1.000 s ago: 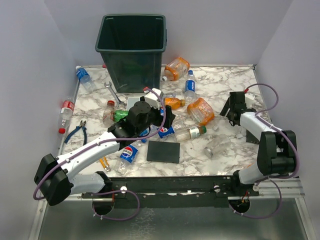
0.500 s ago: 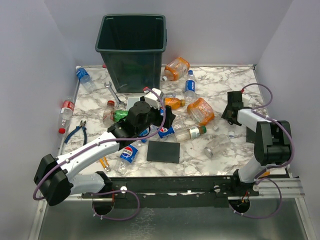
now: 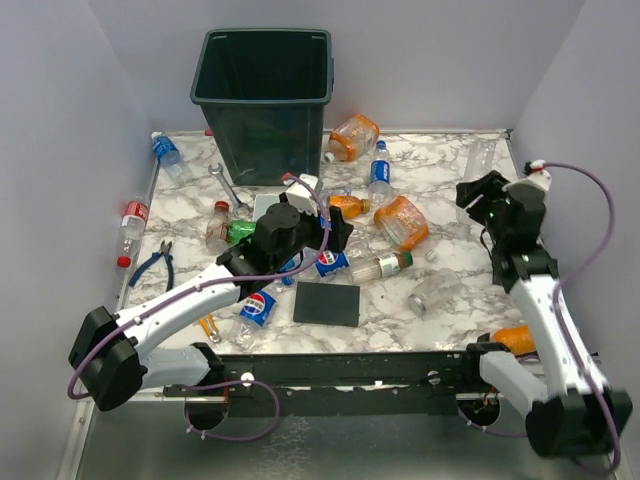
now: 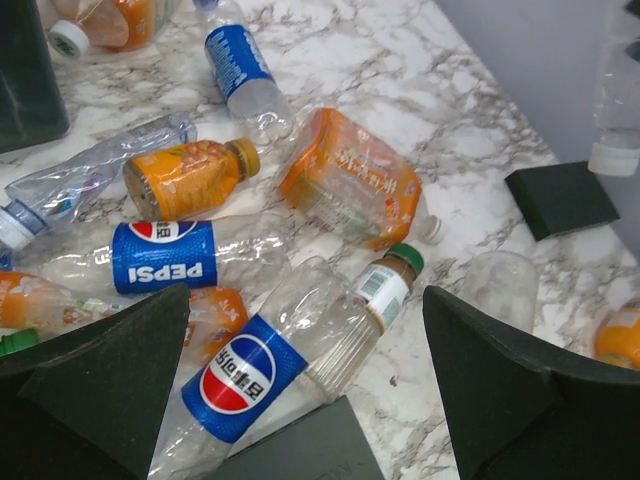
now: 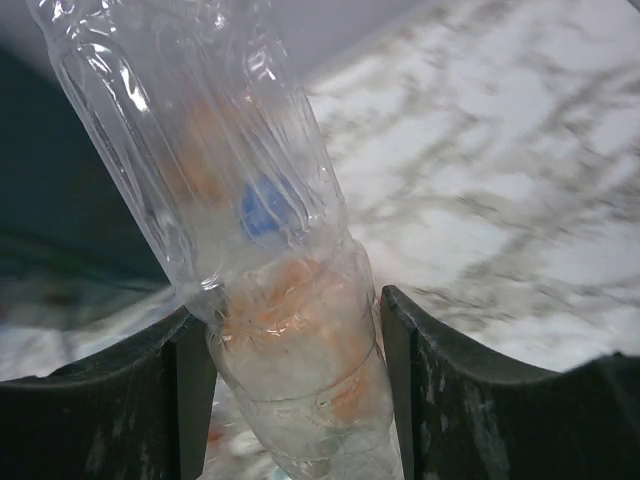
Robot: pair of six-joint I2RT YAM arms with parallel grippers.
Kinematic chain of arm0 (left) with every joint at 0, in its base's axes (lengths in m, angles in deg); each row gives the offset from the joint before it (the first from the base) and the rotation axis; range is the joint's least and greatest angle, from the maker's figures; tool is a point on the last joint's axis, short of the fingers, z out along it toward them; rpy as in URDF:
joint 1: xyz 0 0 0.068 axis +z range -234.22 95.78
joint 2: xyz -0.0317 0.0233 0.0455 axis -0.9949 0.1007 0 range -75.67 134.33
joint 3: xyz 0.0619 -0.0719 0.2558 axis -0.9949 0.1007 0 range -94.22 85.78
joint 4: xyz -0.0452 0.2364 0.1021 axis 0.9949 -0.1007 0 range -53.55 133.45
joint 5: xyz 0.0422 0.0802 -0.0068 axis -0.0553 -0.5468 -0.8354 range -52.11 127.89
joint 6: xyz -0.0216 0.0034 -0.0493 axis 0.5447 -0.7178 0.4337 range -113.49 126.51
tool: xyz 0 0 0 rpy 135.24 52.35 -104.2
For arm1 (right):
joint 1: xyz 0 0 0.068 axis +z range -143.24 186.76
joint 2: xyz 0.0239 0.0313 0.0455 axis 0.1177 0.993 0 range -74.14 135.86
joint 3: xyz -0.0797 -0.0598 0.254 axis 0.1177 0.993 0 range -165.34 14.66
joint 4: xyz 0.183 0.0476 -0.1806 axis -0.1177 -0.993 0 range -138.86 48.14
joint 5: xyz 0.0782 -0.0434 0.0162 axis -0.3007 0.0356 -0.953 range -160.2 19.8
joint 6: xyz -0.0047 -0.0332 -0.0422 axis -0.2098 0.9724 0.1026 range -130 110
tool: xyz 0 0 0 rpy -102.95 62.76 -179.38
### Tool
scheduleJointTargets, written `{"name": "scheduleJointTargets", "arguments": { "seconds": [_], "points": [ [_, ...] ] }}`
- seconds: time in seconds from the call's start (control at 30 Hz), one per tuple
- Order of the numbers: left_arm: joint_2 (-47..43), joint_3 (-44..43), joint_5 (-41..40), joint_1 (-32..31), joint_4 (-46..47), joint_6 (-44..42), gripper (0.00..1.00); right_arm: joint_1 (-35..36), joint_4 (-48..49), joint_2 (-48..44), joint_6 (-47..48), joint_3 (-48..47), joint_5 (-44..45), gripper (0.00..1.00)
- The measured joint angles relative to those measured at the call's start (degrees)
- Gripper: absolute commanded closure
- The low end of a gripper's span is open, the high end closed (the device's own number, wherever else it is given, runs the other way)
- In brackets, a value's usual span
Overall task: Put the plastic bottles in the bin
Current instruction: Pick up the plastic bottle at the center of the board.
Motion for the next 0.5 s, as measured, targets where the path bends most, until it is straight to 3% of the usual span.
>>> {"name": "scheduleJointTargets", "arguments": {
  "seconds": [0.07, 0.2, 0.37, 0.5],
  "points": [
    [-0.74, 1.42, 0.28, 0.0, 3.8, 1.9, 0.01, 0.0, 4.76, -10.16, -1.49, 3.13, -7.41, 0.56],
    [-2.99, 5.07, 4.81, 0.07, 14.82, 6.78, 0.01, 0.0, 17.75, -22.01, -7.34, 10.84, -22.01, 0.56],
    [1.42, 2.67, 17.44, 0.11, 29.14, 13.81, 0.01, 0.0, 31.89, -24.06, -18.62, 20.28, -34.91, 0.56],
    [8.66, -2.25, 27.63, 0.09, 34.21, 18.16, 0.01, 0.0, 40.44, -23.71, -26.47, 23.67, -39.82, 0.57]
  ]
}}
